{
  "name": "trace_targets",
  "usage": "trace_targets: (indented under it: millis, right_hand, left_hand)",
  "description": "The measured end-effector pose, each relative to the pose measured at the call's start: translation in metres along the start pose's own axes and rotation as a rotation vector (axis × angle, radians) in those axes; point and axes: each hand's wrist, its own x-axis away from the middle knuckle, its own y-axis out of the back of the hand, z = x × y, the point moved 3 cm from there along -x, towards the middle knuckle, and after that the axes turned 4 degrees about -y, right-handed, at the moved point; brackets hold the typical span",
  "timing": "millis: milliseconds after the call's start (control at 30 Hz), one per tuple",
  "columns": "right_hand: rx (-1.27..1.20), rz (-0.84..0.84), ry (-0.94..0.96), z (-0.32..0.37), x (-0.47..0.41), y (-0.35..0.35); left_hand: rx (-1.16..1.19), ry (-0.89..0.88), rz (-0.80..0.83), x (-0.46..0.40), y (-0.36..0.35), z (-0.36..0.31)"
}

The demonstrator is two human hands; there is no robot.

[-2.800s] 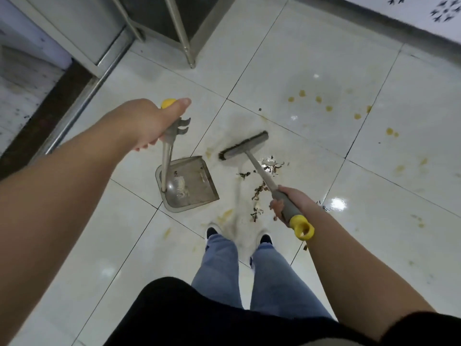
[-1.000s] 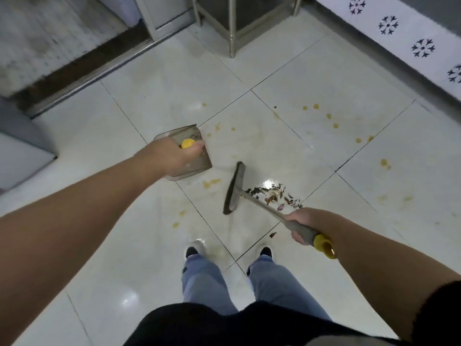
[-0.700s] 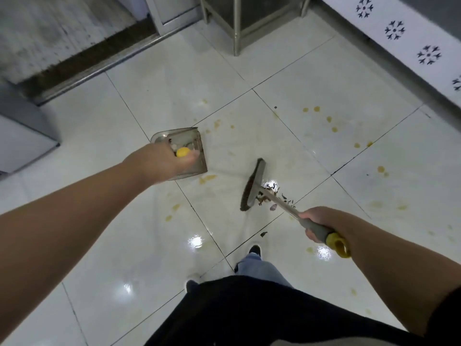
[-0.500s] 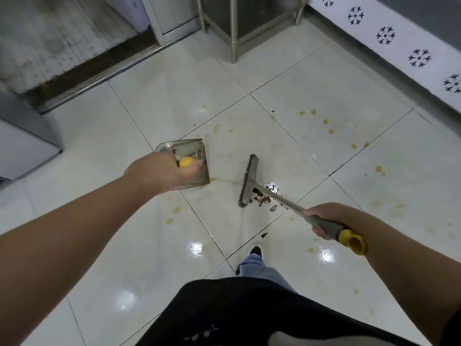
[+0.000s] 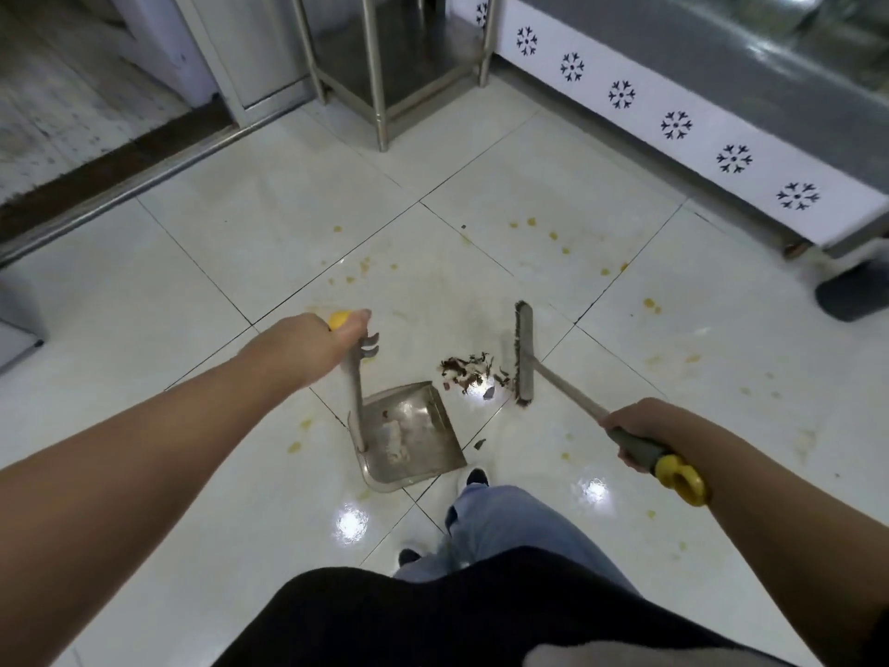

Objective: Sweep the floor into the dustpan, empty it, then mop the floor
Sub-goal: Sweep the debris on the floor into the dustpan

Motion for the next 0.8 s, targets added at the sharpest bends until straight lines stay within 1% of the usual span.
trace_targets:
  millis: [100, 200, 333, 433, 567, 633, 700, 800]
  right_hand:
    - [-0.025, -0.042, -0.017, -0.024, -0.009, 0.007]
    - [-0.107, -0.049, -0.038, -0.044, -0.025, 0.014]
    - [-0.285, -0.021, -0.109, -0.059, -0.047, 0.019]
    - [-0.33, 0.052, -0.15, -0.057, -0.061, 0.012]
    - [-0.511, 0.224, -0.229, -0.047, -0.082, 0.002]
    - [-0.526, 0.275, -0.255, -0.044, -0.089, 0.004]
    - [-0.537, 0.282, -0.245, -0.044, -0.097, 0.004]
    - [-0.686, 0.234, -0.21, -0.045, -0.103, -0.001]
  left_hand:
    - [0.071, 0.097, 0.032, 0.002, 0.001, 0.006]
    - [0.016, 0.092, 0.011, 0.005, 0.002, 0.002]
    - [-0.032, 0.117, 0.033, -0.001, 0.007, -0.019]
    - [-0.05, 0.15, 0.009, -0.012, 0.019, -0.033]
    - [0.041, 0.215, 0.003, -0.019, 0.03, -0.049]
    - [0.088, 0.236, -0.019, -0.023, 0.035, -0.053]
    - [0.111, 0.253, -0.041, -0.028, 0.04, -0.056]
    - [0.133, 0.268, -0.024, -0.037, 0.042, -0.058]
